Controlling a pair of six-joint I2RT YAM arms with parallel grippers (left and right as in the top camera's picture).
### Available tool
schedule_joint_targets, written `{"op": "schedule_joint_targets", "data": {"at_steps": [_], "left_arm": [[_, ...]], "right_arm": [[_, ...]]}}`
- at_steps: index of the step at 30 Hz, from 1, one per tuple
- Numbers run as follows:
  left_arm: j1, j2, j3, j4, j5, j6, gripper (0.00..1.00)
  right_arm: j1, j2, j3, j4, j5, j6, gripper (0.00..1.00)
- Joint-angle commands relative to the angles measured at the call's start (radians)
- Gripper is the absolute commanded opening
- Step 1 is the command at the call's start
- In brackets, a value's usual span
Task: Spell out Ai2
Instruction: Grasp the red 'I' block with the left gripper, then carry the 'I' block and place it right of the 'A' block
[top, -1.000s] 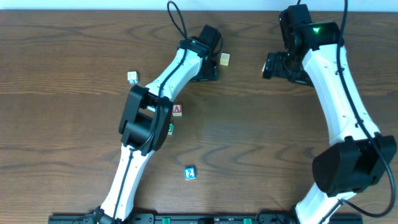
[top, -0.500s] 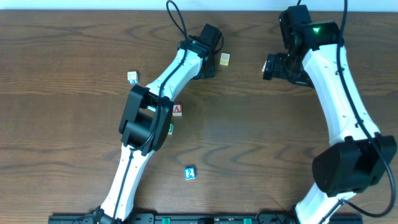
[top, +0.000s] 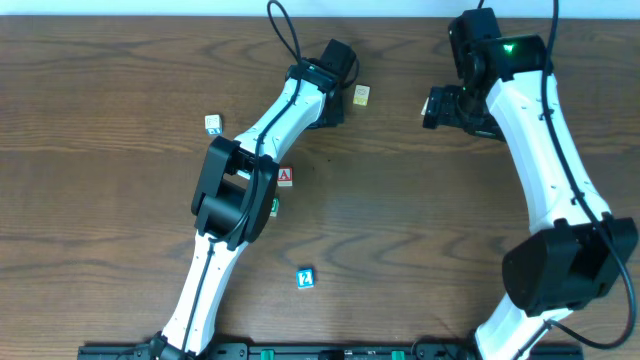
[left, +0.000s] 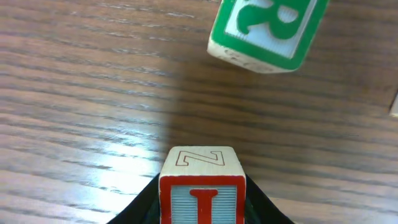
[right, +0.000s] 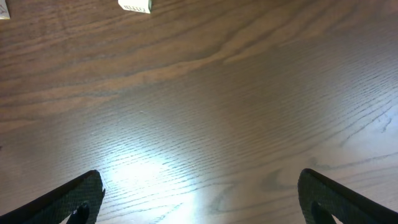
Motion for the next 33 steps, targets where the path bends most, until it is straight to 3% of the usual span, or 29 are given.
{"op": "schedule_joint_targets", "data": {"at_steps": [1,9,13,18,27,30,33], "left_arm": [[0.004,0.005,0.019,-0.034,-0.036,0.002,0.29],[-0.002,-0.001,0.019,-0.158,0.038,0.062,0.31],[-0.021,-0.001,0.019,-0.212,0.085,0.090,0.26],[-0.073,-0.001,0.019,-0.262,0.088,0.136,0.26],[-0.124,-0.001,0.019,-0.302,0.088,0.134,0.34],[-0.116,-0.001,0.019,-0.312,0.088,0.122,0.27],[-0.108,-0.001,0.019,-0.327,0.087,0.110,0.32]], "right_arm": [[0.011,-0.014,0.005,-0.003,0.004,-0.003,0.99],[0.011,-0.014,0.005,0.003,0.004,-0.003,0.99],[0.011,-0.014,0.005,0.004,0.004,-0.003,0.99],[0.011,-0.014,0.005,0.003,0.005,-0.003,0.99],[0.011,-0.014,0.005,-0.005,0.005,-0.004,0.99],[0.011,-0.014,0.005,-0.008,0.005,-0.004,0.99],[0.011,-0.014,0.005,-0.010,0.005,-0.004,0.99]]}}
